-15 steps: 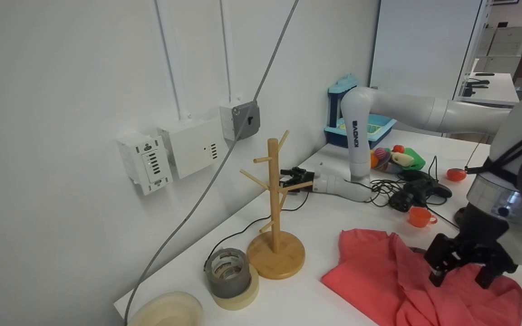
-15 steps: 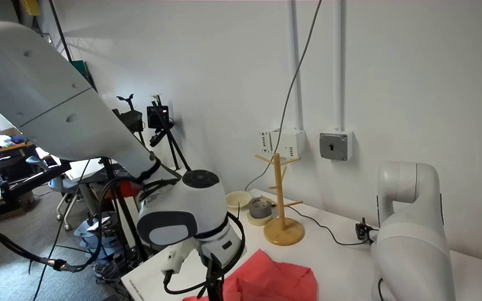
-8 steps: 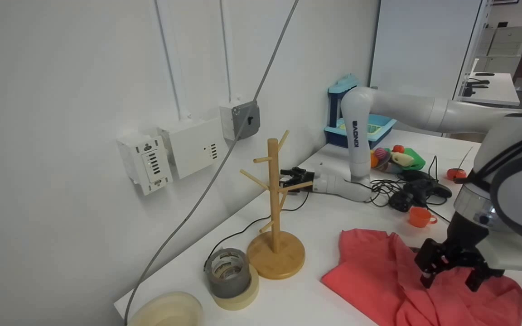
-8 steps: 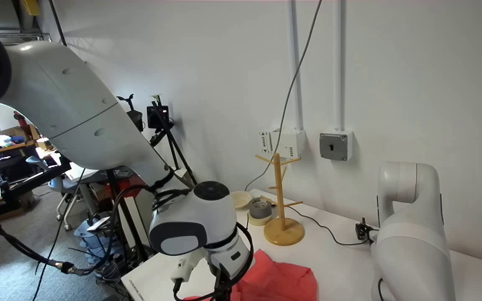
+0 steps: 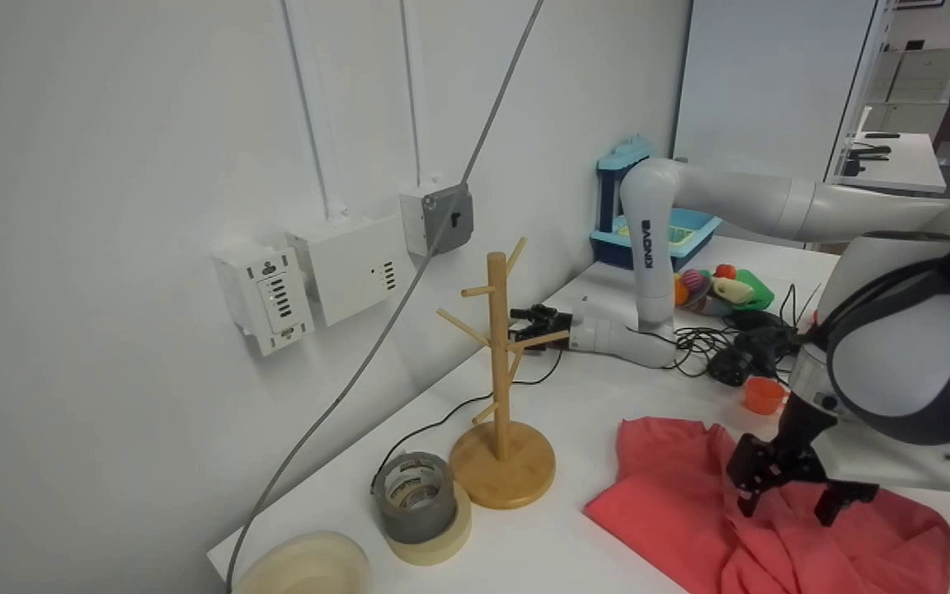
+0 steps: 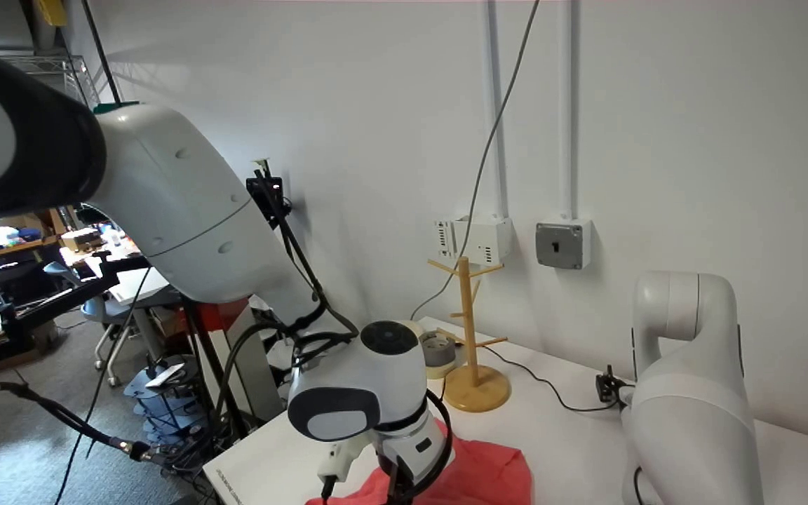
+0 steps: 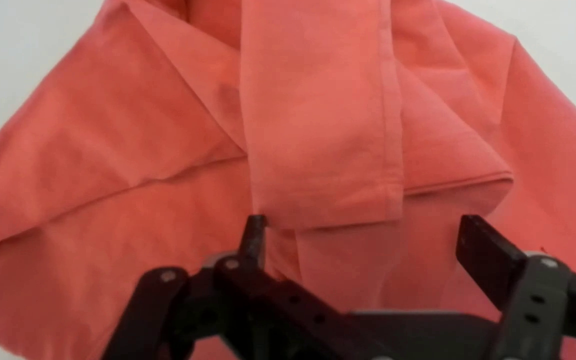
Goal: Unfold the cloth on the table
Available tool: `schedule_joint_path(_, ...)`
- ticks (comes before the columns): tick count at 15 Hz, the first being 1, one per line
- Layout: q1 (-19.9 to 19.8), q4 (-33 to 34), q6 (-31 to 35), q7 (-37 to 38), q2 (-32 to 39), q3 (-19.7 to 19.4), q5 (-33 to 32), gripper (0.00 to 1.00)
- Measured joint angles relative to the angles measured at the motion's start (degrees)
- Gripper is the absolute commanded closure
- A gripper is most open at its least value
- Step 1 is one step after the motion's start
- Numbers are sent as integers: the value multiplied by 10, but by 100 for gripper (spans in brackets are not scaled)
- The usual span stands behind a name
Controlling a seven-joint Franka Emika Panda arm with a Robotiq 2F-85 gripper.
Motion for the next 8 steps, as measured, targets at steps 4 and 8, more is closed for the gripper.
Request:
schedule_joint_path(4, 1, 21, 0, 11, 25, 0, 0, 46)
schedule_joint_path(8, 6, 25, 5, 25, 27, -3, -4, 68)
